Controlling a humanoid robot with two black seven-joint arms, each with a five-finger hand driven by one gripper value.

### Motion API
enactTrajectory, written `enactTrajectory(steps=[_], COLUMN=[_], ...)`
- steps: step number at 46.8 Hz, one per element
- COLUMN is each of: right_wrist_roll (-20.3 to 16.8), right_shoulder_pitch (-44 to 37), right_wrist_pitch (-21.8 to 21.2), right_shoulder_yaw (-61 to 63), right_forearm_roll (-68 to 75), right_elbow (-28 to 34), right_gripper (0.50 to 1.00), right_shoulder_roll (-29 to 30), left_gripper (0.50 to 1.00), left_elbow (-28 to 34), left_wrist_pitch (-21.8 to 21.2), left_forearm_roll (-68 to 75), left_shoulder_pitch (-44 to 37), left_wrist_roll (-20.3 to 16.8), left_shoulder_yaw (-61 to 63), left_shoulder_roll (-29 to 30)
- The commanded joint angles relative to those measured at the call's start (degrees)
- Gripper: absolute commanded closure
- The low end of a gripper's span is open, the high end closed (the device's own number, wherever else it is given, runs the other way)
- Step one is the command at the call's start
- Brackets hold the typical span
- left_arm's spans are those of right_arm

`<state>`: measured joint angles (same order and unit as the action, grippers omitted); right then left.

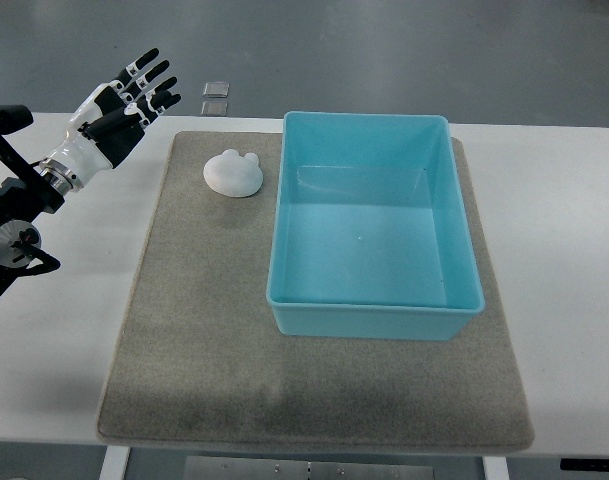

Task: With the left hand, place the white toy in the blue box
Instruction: 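Move the open left hand toward the white toy beside the blue box, then close the left hand fingers around the white toy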

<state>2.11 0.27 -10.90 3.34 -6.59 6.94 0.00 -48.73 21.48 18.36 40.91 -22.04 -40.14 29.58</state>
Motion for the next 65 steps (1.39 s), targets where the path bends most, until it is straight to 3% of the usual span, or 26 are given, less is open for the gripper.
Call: enactTrajectory(steps=[1,10,29,40,65], right_wrist_roll=[0.0,0.0,0.09,0.0,0.0], right_shoulder_pitch=[-0.01,-0.01,-0.01,-0.01,-0.01], right_wrist_pitch=[0.0,0.0,0.0,0.0,0.0], right_shoulder_yaw=[0.0,0.0,0.0,0.0,0.0], right_forearm_roll=[0.0,0.0,0.0,0.0,0.0], right_elbow=[0.0,0.0,0.0,0.0,0.0], right_gripper=[0.564,0.564,0.564,0.564,0.564], right_shoulder_roll=[0.0,0.0,0.0,0.0,0.0], left_gripper=[0.512,0.6,0.604,0.649,0.677], left_elbow=[-0.04,-1.01,-1.63,-1.1,3.55], left_wrist_pitch=[-1.35,-6.53,-14.98,-17.61,-26.49], left_forearm_roll=[6.84,24.15,58.18,66.36,74.27], left_shoulder_pitch=[1.1,3.92,6.11,7.87,10.07], left_wrist_roll=[-0.11,0.06,0.07,0.07,0.07], left_shoulder_yaw=[0.06,0.76,3.48,6.91,14.91], left_shoulder_roll=[0.39,0.39,-0.14,-1.37,-4.7])
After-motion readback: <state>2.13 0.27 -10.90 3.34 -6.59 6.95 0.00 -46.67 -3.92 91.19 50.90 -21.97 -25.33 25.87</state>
